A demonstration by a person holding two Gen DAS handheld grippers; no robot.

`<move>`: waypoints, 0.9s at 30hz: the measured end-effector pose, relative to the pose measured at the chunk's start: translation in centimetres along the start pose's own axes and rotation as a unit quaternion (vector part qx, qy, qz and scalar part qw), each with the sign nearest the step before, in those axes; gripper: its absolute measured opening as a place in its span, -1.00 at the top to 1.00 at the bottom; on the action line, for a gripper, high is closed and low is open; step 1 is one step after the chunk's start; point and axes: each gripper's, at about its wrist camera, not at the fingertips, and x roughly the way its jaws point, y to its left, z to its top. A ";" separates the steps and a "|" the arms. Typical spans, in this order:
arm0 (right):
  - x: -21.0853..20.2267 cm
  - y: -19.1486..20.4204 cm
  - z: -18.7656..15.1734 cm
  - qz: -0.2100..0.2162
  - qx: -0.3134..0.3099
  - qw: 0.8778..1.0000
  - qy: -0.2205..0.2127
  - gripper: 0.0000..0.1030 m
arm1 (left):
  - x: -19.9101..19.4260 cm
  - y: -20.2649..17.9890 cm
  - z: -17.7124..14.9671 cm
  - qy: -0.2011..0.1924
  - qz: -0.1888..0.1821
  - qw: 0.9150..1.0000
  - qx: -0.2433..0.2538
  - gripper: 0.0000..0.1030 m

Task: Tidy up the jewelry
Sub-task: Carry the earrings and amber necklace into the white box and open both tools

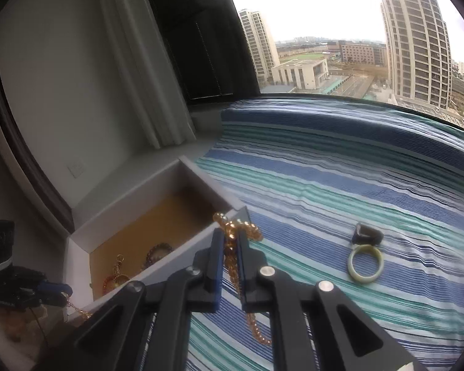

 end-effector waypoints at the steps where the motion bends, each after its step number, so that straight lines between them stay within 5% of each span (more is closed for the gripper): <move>1: 0.0 1.3 1.0 0.011 -0.006 1.000 -0.007 0.84 | -0.8 0.8 0.7 -0.013 0.014 1.000 -0.004 0.59; 7: 2.3 8.4 5.5 0.059 -0.050 0.996 -0.042 0.85 | -2.5 6.9 2.6 -0.053 0.095 0.993 -0.047 0.59; 14: 11.7 12.4 7.3 0.090 -0.058 0.994 0.005 0.84 | 2.2 13.7 3.8 -0.033 0.154 0.983 -0.098 0.59; 23: 23.9 12.6 4.4 0.037 -0.069 0.990 0.119 0.84 | 8.2 17.8 3.8 0.013 0.169 0.976 -0.135 0.58; 27: 27.2 12.0 1.9 -0.008 -0.086 0.983 0.161 0.78 | 10.8 18.0 3.2 0.041 0.203 0.970 -0.123 0.53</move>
